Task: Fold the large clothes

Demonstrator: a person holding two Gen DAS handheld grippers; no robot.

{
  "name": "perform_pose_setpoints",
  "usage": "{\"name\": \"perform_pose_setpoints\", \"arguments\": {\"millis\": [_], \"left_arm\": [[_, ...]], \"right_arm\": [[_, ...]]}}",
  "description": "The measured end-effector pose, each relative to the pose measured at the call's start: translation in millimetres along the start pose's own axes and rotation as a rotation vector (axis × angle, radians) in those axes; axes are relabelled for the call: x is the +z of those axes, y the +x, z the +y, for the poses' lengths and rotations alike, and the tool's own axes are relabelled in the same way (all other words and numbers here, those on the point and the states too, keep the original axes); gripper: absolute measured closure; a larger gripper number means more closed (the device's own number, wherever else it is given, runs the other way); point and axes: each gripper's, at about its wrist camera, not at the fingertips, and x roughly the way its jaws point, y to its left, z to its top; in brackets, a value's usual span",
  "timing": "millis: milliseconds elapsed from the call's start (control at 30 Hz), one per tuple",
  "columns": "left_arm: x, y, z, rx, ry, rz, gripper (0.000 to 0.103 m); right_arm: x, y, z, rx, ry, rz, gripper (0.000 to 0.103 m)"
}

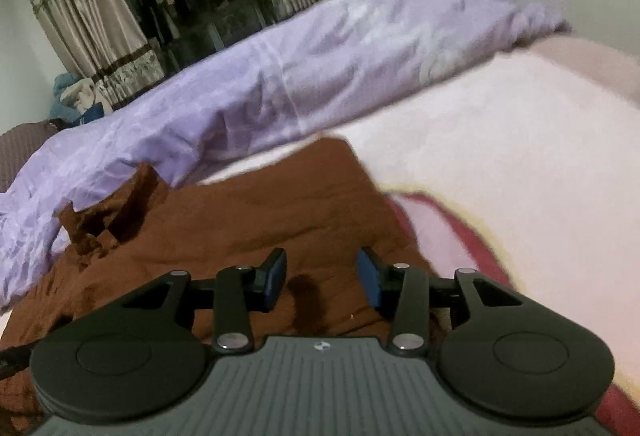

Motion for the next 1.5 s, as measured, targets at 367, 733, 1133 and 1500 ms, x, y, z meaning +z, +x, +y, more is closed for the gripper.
{"name": "perform_pose_setpoints", "arguments": {"millis": [367, 733, 1133, 1500], "left_arm": [[-25.7, -29.5, -16.4, -0.05, 0.082, -0.017, 0.041], [-29.4, -19.9, 0.9, -0.04, 0.033, 0.059, 0.036], [-83.7, -191.1, 92.2, 0.026, -0.037, -0.017, 0.028], [-170.2, -278.3, 184.5, 0.126, -0.267, 0.025, 0.027]], "right_arm": [[-21.4, -37.9, 19.2, -0.014, -0.181, -0.01, 0.054], [-34.2, -22.4, 2.9, -0.007, -0.128, 0.061, 0.059], [-51.1, -149.8, -77.9, 0.201, 0.038, 0.103, 0.035], [-107.3, -193.8, -149.9, 0.289, 0.17, 0.191, 0.034]]}}
